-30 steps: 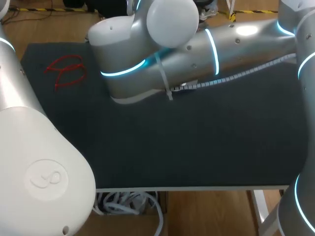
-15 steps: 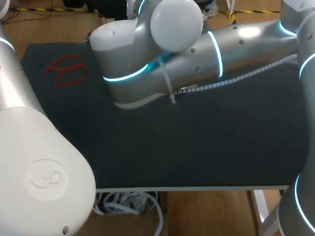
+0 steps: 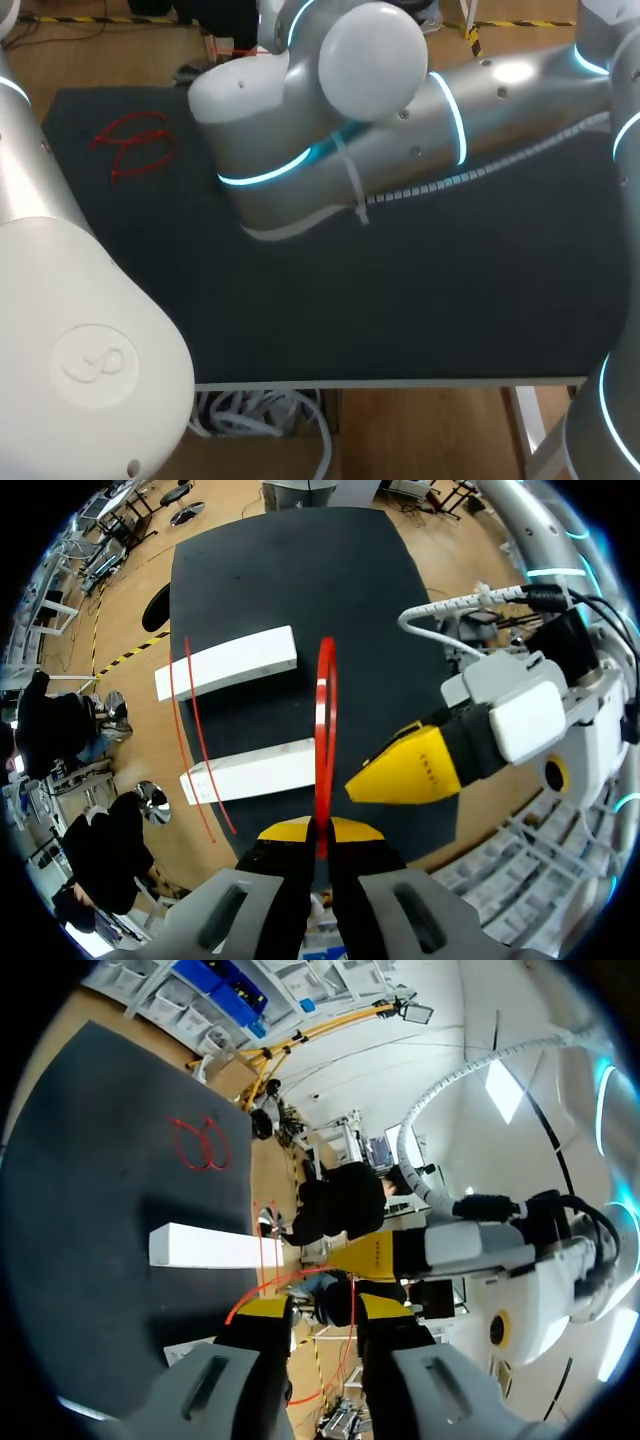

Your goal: Grab the tape and strap the tape.

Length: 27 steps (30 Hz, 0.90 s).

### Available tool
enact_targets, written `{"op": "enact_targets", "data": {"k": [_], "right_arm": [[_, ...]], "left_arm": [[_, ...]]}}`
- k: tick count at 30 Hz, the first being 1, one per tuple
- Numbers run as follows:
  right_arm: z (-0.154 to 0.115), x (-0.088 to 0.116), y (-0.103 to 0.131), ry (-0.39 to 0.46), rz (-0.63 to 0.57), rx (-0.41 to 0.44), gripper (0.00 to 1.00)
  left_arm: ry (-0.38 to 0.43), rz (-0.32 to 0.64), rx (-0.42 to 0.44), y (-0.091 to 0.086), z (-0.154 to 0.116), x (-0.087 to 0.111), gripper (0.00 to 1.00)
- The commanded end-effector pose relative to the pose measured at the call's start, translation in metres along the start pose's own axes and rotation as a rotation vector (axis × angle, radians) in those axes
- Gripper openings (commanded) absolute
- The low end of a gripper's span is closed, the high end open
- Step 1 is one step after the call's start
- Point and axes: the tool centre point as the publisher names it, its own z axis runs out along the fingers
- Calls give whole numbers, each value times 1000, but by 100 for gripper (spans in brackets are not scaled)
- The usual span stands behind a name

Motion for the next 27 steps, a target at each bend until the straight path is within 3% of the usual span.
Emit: {"op": "enact_targets", "data": {"k": [1,17,27], "right_arm": [[-10,0,-11,-4,3,-16,26],[-27,-17,-58,-67,32,29,26],[-28,-29,-65,-94,31,17,25]], "left_arm": [[-1,1,-1,0,0,0,0],[-1,1,-1,0,0,0,0],[-1,1,-1,0,0,0,0]]}}
